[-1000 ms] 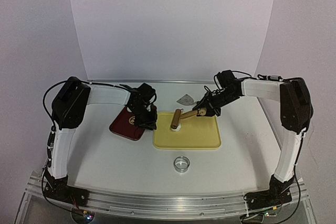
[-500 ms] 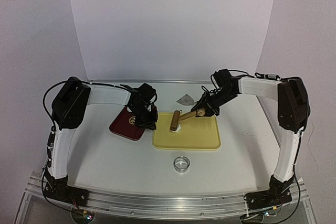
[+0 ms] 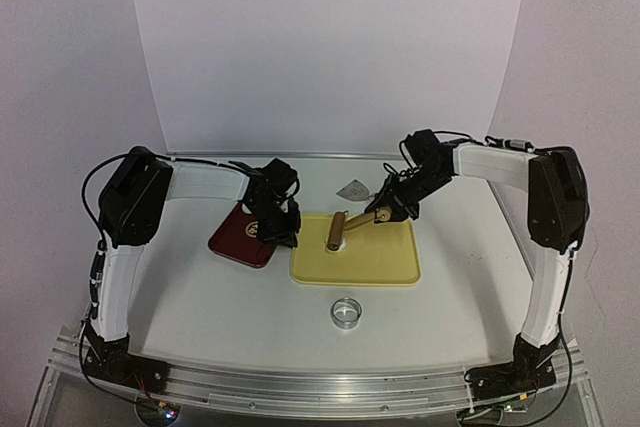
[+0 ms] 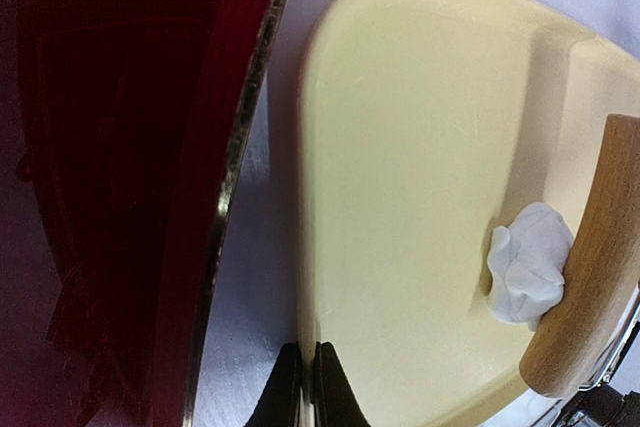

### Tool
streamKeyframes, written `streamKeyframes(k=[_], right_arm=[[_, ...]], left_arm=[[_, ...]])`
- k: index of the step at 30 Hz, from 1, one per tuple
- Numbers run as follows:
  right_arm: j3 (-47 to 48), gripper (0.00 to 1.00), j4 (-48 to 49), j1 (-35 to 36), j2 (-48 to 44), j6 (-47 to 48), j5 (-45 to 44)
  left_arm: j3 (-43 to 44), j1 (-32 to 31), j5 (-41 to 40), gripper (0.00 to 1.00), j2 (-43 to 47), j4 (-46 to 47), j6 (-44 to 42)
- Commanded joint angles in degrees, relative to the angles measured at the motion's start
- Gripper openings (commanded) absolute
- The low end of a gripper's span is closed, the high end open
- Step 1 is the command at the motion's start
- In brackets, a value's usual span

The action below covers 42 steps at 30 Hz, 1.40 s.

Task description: Roll out the dumpling wrappers from the dough

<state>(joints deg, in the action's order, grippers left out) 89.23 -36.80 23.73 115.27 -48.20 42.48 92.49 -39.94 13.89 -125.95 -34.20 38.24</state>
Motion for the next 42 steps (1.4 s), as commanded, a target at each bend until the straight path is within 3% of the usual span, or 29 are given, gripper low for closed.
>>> streamKeyframes(k=[1,12,42], right_arm=[[-2.1,0.00,-9.5,-0.2,5.6,2.0,-16.0],[-4.7,0.00,-9.8,-0.2,9.3,3.6,-24.0],[-12.1,0.00,-12.4,-5.4,7.5,6.7,-31.0]], left_arm=[[-1.4,0.0,-1.1,0.00,0.4,-0.1,-1.4],[-1.9,0.0,-0.7,0.00,0.5,0.7,-1.0],[-3.0,1.7,-3.4,0.00,1.2,0.8,2.1]])
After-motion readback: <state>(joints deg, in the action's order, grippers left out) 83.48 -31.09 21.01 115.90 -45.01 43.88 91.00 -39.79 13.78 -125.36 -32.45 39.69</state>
